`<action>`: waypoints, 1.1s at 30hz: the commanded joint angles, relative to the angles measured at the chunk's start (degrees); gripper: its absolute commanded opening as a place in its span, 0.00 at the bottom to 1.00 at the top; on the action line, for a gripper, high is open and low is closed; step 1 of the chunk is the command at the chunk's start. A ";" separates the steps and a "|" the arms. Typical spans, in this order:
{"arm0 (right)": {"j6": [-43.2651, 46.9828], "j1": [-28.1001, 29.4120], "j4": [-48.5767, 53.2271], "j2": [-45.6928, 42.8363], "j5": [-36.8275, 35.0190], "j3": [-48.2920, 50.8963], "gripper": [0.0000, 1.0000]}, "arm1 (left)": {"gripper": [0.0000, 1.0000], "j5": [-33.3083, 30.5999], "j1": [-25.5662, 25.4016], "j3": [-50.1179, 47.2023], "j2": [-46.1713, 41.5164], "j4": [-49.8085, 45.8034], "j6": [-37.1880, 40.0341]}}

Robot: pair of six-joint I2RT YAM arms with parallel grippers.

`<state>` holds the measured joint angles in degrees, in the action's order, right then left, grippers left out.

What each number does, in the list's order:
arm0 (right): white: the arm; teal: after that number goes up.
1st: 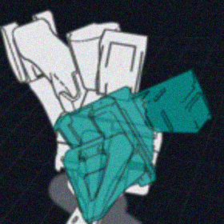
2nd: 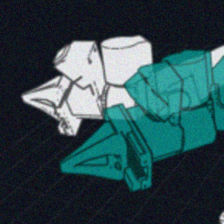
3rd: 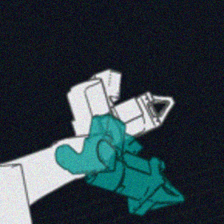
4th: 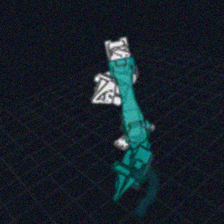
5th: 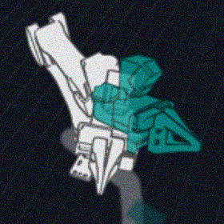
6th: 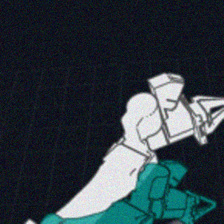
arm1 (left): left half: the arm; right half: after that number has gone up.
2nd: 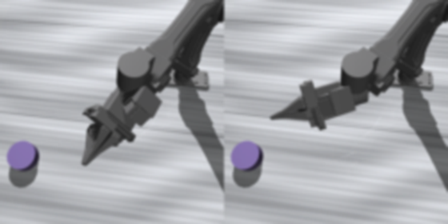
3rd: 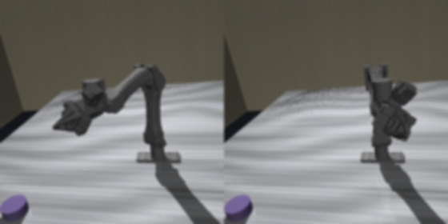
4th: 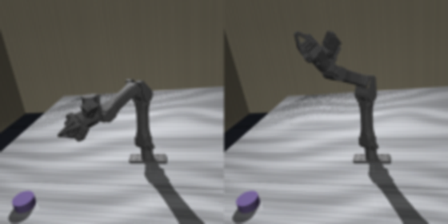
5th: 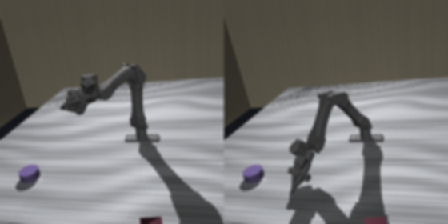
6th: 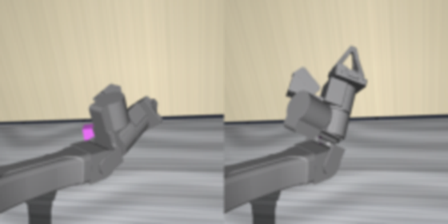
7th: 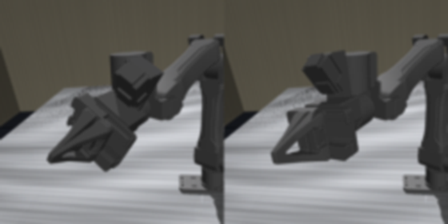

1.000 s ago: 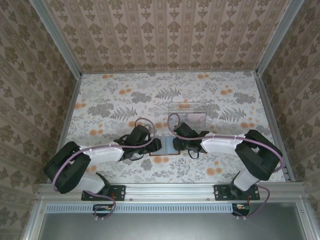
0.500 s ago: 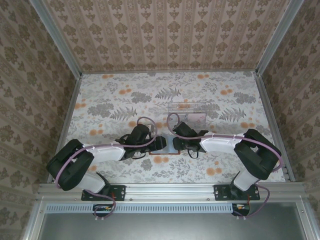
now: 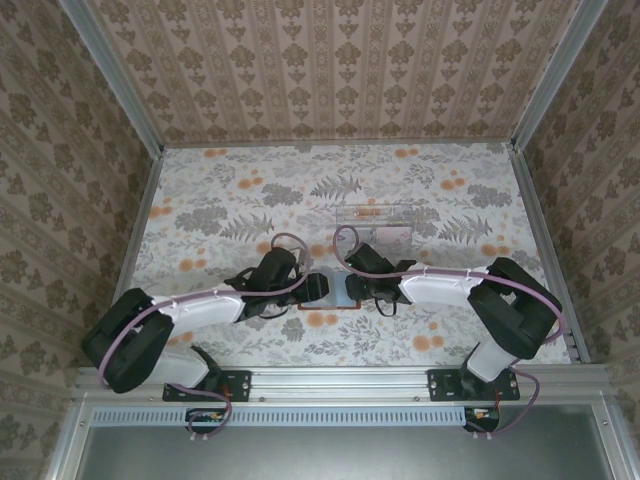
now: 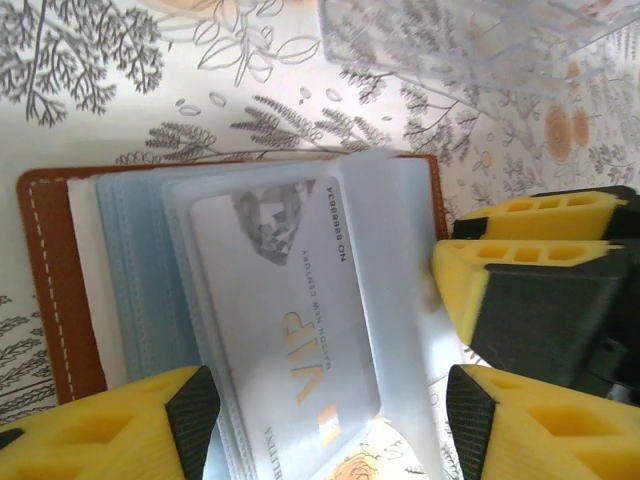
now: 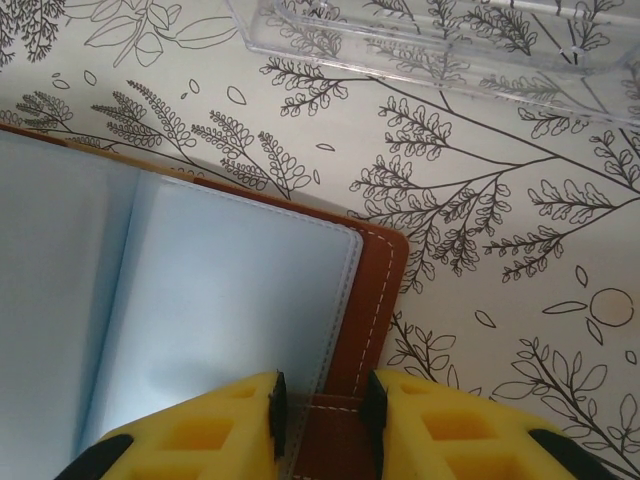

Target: Take the credit cards out of the card holder

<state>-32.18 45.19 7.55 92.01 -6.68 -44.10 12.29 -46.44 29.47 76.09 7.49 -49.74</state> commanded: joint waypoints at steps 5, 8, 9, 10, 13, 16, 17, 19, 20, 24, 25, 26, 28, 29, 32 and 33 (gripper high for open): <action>-0.60 0.56 3.59 1.60 0.61 -0.46 0.32 | 0.62 -0.31 0.03 3.13 1.02 -2.30 2.43; -0.60 0.56 3.70 1.60 0.63 -0.38 0.32 | 0.62 -0.10 0.03 3.03 2.34 -1.39 2.09; -0.60 0.55 3.78 1.56 0.63 -0.37 0.31 | 0.62 0.01 0.10 2.91 2.73 -1.16 2.10; -0.60 0.60 3.74 1.52 0.61 -0.38 0.32 | 0.62 0.10 0.03 3.02 3.11 -1.17 2.02; -0.63 0.60 3.74 1.53 0.62 -0.38 0.32 | 0.62 0.11 0.05 3.14 3.48 -1.47 2.03; -0.60 0.58 3.68 1.69 0.67 -0.45 0.32 | 0.62 0.62 0.04 2.92 3.47 -0.68 1.92; -0.70 0.60 3.68 1.74 0.70 -0.46 0.32 | 0.62 0.63 0.03 2.91 3.44 -0.72 1.92; -0.69 0.58 3.77 1.60 0.54 -0.38 0.33 | 0.63 0.63 0.03 2.83 3.45 -0.65 1.98; -0.61 0.59 4.08 1.32 0.04 -0.41 0.34 | 0.64 0.63 0.03 2.77 3.48 -0.62 2.07; -1.44 0.51 5.81 -2.29 -5.14 0.07 0.38 | 0.64 0.71 0.03 2.54 3.53 -0.46 2.01; -1.78 0.40 6.13 -3.80 -6.76 0.41 0.39 | 0.64 0.72 0.03 2.51 3.53 -0.41 2.01; -2.12 0.34 6.24 -5.34 -8.15 0.85 0.39 | 0.64 0.76 0.04 2.52 3.53 -0.32 1.93; -2.66 0.26 5.35 -9.22 -10.41 2.25 0.40 | 0.64 0.80 0.03 2.36 3.58 -0.18 1.92; -2.64 0.19 4.57 -10.98 -10.48 3.01 0.40 | 0.64 0.87 0.07 2.34 3.70 -0.08 1.93; -1.28 0.07 0.55 -15.52 -6.21 4.69 0.40 | 0.64 0.89 0.03 2.25 3.67 0.13 1.92; -1.13 0.07 -0.31 -16.00 -4.17 4.73 0.40 | 0.64 0.89 0.03 2.25 3.78 0.23 1.92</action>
<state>-33.41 45.28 9.89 78.22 -12.86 -40.47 12.45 -46.44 31.57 79.20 6.76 -48.80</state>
